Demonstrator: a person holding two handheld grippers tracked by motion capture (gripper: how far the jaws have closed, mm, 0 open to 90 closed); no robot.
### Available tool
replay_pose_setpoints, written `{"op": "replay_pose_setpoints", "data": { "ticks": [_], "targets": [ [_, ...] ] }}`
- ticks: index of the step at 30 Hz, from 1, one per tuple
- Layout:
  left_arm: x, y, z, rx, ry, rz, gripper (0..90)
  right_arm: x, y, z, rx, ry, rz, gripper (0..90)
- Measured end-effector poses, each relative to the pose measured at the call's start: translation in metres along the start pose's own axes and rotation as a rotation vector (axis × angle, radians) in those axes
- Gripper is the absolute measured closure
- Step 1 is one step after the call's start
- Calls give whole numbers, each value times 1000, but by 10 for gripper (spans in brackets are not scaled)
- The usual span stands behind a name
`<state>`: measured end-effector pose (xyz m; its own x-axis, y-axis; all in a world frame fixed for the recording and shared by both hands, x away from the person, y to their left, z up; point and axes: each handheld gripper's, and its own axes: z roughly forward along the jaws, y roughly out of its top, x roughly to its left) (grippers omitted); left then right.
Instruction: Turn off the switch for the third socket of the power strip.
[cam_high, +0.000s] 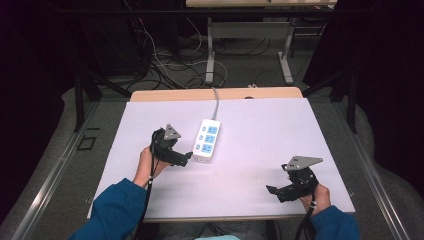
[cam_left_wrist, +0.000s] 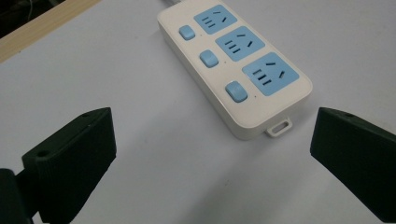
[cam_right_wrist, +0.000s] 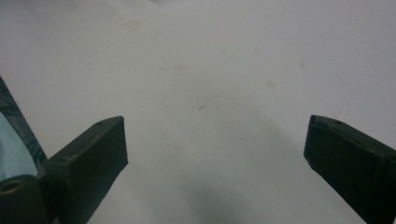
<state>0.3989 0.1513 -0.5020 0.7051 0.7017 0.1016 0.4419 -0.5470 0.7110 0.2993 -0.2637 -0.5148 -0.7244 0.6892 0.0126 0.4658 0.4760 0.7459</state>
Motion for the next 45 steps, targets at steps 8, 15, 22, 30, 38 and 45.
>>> {"op": "replay_pose_setpoints", "data": {
  "ticks": [8, 15, 22, 30, 38, 45],
  "targets": [
    [1, -9, -13, 7, 14, -5, 5, 0, 0, 0, -2, -3, 2, 55],
    [4, -18, -18, 15, 25, -2, 5, 0, 0, 0, -5, -4, 2, 55],
    [8, -27, -29, 11, 45, -20, 5, 0, 0, 0, -2, -3, 4, 55],
    [10, -39, -39, 17, 42, -45, 5, 0, 0, 0, -5, -2, 1, 55],
    [9, -51, -49, 26, 51, -47, 5, 0, 0, 0, 2, 0, 2, 55],
    [13, -65, -61, 25, 65, -72, 5, 0, 0, 0, -4, -1, 0, 55]
  ]
}}
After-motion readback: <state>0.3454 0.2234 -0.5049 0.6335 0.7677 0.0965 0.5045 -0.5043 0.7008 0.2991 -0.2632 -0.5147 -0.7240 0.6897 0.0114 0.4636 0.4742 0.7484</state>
